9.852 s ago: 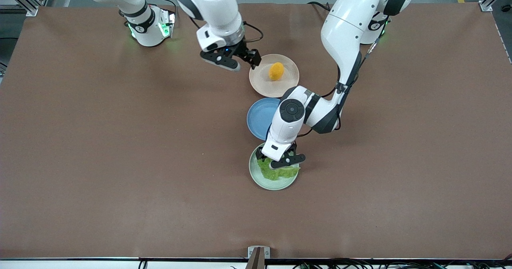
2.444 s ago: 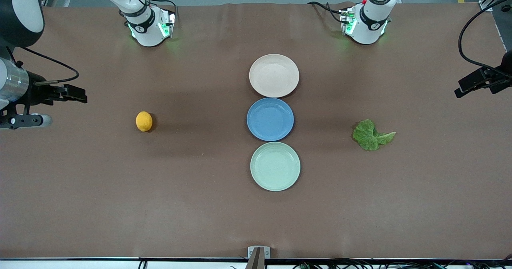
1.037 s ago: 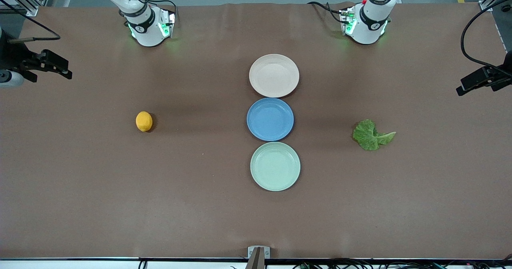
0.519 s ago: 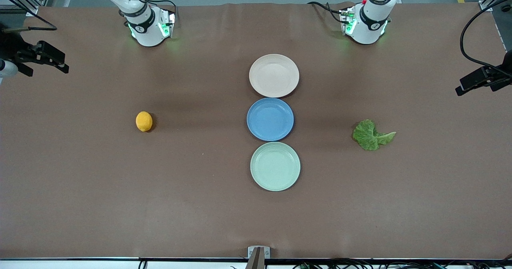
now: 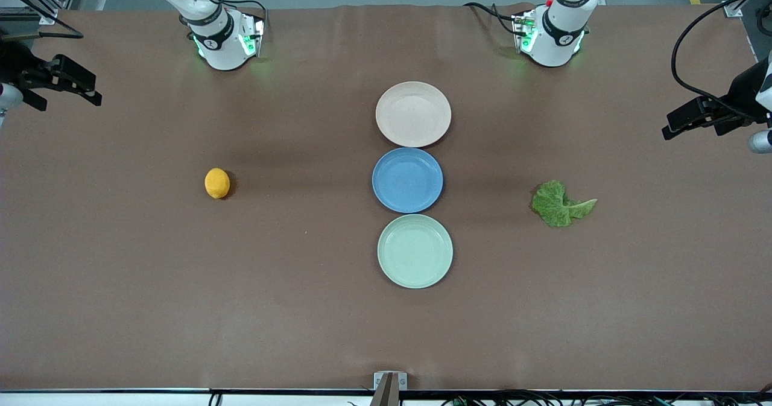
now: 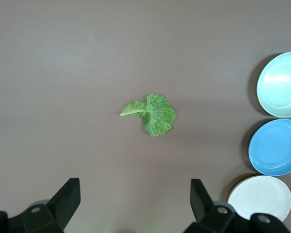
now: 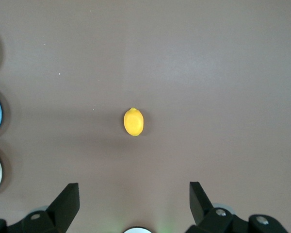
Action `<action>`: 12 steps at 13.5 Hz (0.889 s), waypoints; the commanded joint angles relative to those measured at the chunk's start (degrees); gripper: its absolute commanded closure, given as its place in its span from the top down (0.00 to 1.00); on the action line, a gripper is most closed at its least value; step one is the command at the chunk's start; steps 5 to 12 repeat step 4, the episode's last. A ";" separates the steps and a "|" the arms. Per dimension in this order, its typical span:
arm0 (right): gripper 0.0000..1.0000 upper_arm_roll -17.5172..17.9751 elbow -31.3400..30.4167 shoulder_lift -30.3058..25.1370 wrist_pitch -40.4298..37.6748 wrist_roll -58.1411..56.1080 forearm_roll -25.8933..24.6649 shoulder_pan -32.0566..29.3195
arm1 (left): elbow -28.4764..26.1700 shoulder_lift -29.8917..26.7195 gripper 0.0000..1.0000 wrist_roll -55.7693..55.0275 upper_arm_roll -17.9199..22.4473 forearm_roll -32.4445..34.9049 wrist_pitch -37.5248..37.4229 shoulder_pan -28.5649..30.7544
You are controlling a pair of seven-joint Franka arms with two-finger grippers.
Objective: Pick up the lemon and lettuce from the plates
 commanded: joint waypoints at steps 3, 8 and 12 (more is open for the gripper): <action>1.00 0.19 -0.56 -1.07 0.61 0.47 0.93 -0.10 | 0.71 -0.28 1.00 0.24 -0.27 0.02 -1.19 0.51; 1.00 0.19 -0.56 -1.07 0.61 0.39 0.93 -0.09 | 0.71 -0.28 1.00 0.33 -0.27 0.02 -1.19 0.51; 1.00 0.19 -0.56 -1.07 0.61 0.39 0.93 -0.09 | 0.71 -0.28 1.00 0.33 -0.27 0.02 -1.19 0.51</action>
